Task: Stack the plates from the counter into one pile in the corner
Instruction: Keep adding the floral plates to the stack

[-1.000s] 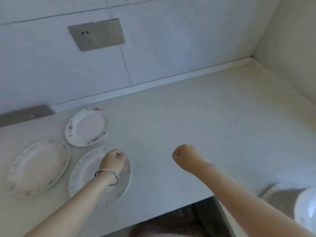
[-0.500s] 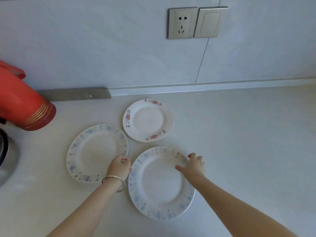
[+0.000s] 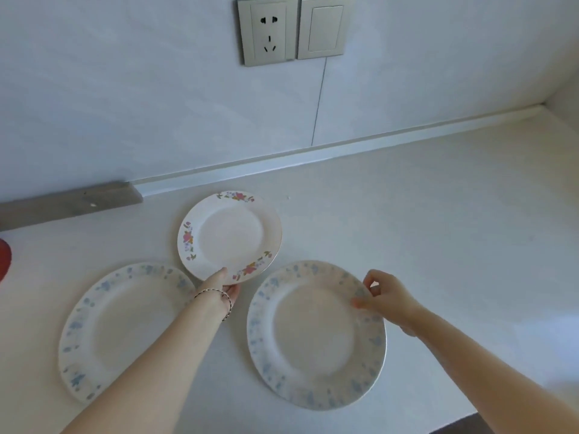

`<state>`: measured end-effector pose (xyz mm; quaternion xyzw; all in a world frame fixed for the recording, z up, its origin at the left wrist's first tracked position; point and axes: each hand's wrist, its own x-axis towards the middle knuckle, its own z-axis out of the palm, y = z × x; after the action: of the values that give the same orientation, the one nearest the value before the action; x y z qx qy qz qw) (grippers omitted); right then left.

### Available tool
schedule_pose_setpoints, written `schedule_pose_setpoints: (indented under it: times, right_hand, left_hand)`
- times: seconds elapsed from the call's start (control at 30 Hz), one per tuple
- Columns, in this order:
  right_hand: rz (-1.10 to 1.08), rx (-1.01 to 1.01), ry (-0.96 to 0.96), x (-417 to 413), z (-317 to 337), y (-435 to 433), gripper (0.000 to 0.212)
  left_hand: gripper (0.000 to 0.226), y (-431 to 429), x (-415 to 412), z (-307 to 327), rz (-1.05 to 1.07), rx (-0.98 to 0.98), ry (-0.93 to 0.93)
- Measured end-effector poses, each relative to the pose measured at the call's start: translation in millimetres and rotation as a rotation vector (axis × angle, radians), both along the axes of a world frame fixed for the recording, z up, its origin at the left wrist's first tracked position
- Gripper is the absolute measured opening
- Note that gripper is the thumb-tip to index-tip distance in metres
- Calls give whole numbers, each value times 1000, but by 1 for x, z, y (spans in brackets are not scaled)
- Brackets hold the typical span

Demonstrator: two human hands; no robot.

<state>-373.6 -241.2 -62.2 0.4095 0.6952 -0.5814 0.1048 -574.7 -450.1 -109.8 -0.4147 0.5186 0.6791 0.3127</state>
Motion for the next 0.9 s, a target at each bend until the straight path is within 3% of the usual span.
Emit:
schedule_pose_setpoints:
  times: [0.23,0.47,0.7,0.9]
  right_hand:
    - [-353,-124,111,66,14,44,23]
    - [-705,-146,214,157,15,77,26]
    - [-985,24,306,302,46,116,21]
    - [-1146,97,282,453,68,141,18]
  left_hand:
    - [25,16,3,3,-111,74,153]
    - [22,50,49,47,-319,133,244]
    - [23,165,154,108,-617,300,372]
    - [20,258,279,121,-837,349,343]
